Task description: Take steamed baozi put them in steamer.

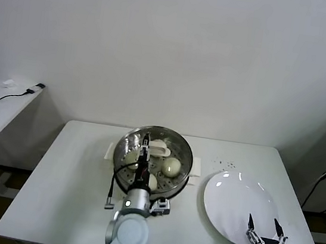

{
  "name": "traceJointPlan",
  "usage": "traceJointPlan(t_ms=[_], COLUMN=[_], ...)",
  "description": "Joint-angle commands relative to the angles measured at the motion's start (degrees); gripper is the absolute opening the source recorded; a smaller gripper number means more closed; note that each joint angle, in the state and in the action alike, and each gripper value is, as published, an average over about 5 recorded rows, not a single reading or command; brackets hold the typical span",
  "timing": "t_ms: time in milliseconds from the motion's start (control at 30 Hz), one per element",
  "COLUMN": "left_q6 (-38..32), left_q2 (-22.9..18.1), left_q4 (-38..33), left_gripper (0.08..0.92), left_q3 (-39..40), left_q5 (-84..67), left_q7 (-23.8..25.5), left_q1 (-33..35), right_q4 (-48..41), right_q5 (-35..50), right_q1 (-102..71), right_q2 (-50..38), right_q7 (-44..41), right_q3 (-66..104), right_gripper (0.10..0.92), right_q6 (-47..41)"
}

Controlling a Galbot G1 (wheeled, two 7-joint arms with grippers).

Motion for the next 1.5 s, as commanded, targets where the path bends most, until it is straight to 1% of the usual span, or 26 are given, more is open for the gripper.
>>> traceJointPlan(t_ms=[33,267,367,433,533,600,700,800,900,1000,1067,1167,1300,1500], left_q6=[-5.66,-14.45,-20.42,-25.29,-30.89,-33.09,-34.83,-36.66,-38.79,-41.43,-43.68,-47.12,-50.97,-54.41], left_q2=[3.12,5.21,5.84,5.98,5.88,5.75,5.62,6.36,8.35,11.04,12.67,13.71,13.09,12.05], left_q4=[-6.47,-12.07,-13.91,-15.06,-16.71,-17.76,-18.55,-17.34,-14.44,-10.47,-6.97,-1.69,3.0,8.2], left_gripper=[0.61,0.792,0.819,0.822,0.822,0.823,0.823,0.823,0.823,0.823,0.823,0.823,0.823,0.823], left_q3=[-0.32,-2.59,-4.63,-6.74,-11.3,-15.65,-23.86,-32.44,-39.88,-44.1,-44.98,-44.64,-43.24,-40.74], left_q5=[-21.36,-41.73,-49.92,-57.32,-69.88,-78.12,-90.05,-100.55,-109.97,-116.27,-118.63,-119.55,-117.23,-113.94], left_q7=[-4.81,-9.52,-11.97,-14.79,-19.0,-20.21,-19.4,-17.01,-14.84,-13.17,-12.21,-10.89,-9.46,-8.61], left_q1=[1.62,5.56,8.5,10.29,12.38,13.88,16.61,19.6,22.66,25.49,27.14,28.61,29.27,29.48], right_q4=[-0.11,-0.08,0.1,0.28,0.67,0.83,0.89,0.9,0.93,0.87,0.79,0.75,0.86,1.01], right_q5=[0.09,-0.03,0.02,0.64,2.03,2.52,2.57,2.31,2.24,2.06,1.94,1.92,1.91,2.11], right_q1=[0.07,0.23,0.35,0.4,0.28,0.14,0.02,-0.03,-0.09,0.06,0.24,0.48,0.72,0.86], right_q2=[-0.05,-0.19,-0.26,-0.21,-0.21,-0.49,-1.38,-2.53,-3.32,-3.39,-3.26,-3.11,-2.88,-3.12], right_q7=[0.09,0.17,0.32,0.59,0.65,0.34,0.28,1.34,2.38,2.49,2.41,2.62,3.03,4.84], right_q3=[-0.04,-0.83,-1.16,-1.26,-1.46,-1.78,-2.5,-3.32,-3.98,-4.37,-4.6,-4.92,-5.11,-5.52], right_gripper=[0.823,0.823,0.823,0.823,0.823,0.823,0.823,0.823,0.823,0.823,0.823,0.823,0.823,0.823], right_q6=[0.05,0.0,0.07,0.45,1.22,2.42,4.5,5.93,6.85,7.82,8.52,9.11,9.33,7.88])
